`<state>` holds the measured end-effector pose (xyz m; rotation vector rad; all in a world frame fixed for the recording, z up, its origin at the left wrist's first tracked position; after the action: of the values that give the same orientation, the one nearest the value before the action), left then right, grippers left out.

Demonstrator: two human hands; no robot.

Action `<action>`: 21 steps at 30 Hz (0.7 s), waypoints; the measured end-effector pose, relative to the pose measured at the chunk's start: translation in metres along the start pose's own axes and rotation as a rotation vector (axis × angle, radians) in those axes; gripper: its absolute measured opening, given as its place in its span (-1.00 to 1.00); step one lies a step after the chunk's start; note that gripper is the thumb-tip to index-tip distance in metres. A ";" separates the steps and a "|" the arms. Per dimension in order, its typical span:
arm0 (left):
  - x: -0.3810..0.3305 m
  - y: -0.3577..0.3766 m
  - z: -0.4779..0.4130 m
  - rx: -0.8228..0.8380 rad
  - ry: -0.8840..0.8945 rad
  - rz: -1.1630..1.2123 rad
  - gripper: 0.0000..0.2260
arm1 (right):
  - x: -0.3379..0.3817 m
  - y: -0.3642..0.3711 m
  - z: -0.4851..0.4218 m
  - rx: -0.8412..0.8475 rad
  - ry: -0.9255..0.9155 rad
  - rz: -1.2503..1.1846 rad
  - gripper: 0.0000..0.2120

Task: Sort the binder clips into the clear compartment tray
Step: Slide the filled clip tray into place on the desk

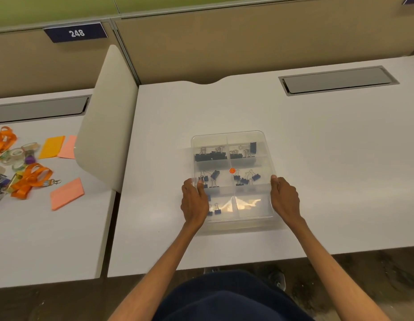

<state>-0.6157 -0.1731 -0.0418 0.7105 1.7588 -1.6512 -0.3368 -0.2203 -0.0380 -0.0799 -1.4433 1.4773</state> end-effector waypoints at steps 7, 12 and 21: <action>0.003 0.005 -0.003 0.072 -0.089 -0.046 -0.69 | 0.003 0.001 0.002 0.000 -0.010 0.025 -0.54; -0.003 0.003 -0.019 0.076 -0.077 -0.071 -0.65 | 0.004 0.000 0.002 -0.025 -0.022 0.025 -0.57; -0.024 0.008 -0.119 0.099 -0.019 -0.121 -0.60 | 0.006 0.001 0.001 -0.018 -0.070 0.041 -0.60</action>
<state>-0.6022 -0.0536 -0.0257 0.6415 1.7461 -1.8309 -0.3406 -0.2170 -0.0350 -0.0702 -1.5196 1.5133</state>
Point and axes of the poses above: each hand's wrist, its own z-axis away from the middle knuckle, its own y-axis out of the palm, x = y × z, the point moved 6 cm from there along -z, towards the middle knuckle, and after that the axes turned 14 degrees about y, right-handed, at the moved point
